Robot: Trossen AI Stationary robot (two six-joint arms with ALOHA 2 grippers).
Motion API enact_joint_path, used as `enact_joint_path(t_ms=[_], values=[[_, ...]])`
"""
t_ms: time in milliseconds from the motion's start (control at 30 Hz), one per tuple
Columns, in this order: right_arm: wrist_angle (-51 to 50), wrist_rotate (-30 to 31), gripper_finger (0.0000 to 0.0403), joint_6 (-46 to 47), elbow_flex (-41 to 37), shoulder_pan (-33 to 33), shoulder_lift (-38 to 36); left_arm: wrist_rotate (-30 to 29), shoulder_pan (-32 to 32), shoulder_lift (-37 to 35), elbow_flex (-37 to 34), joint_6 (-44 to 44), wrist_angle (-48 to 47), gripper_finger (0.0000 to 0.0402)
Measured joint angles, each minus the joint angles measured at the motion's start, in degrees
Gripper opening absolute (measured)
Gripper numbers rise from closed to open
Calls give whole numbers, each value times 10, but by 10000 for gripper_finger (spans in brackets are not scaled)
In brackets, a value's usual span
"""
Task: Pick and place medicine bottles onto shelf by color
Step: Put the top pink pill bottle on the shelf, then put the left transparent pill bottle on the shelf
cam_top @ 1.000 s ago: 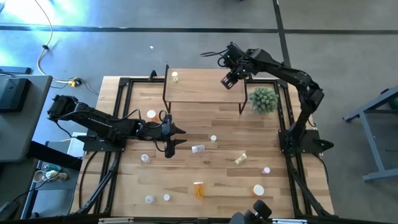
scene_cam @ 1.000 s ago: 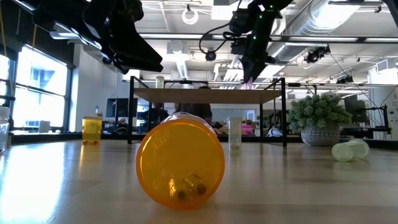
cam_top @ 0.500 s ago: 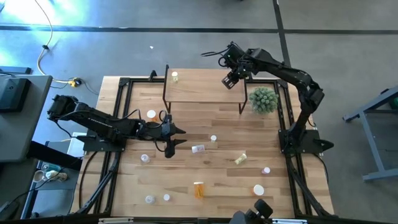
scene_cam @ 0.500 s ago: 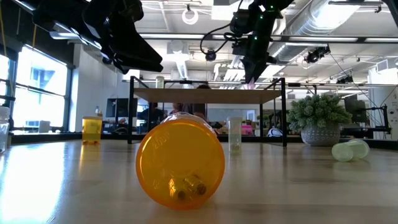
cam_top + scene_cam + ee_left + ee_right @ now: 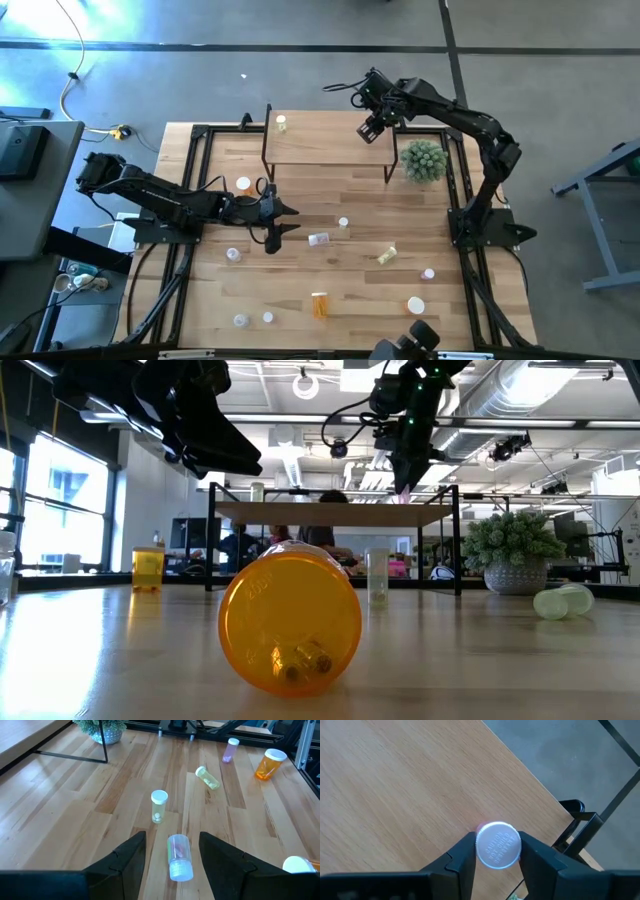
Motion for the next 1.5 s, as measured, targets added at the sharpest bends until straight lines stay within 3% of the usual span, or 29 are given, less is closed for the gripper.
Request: enact_joint_path(t_ms=[467,900,1333,1500], values=[[-3,2,205,20,0,0,0,0,0,0,0,1,0,175],[-1,3,206,7,0,0,-28,0,0,0,0,1,0,175],[4,0,206,4,0,13,-111,0,0,0,0,1,0,175],[93,16,206,-11,0,16,-148,0,0,0,0,1,0,175]])
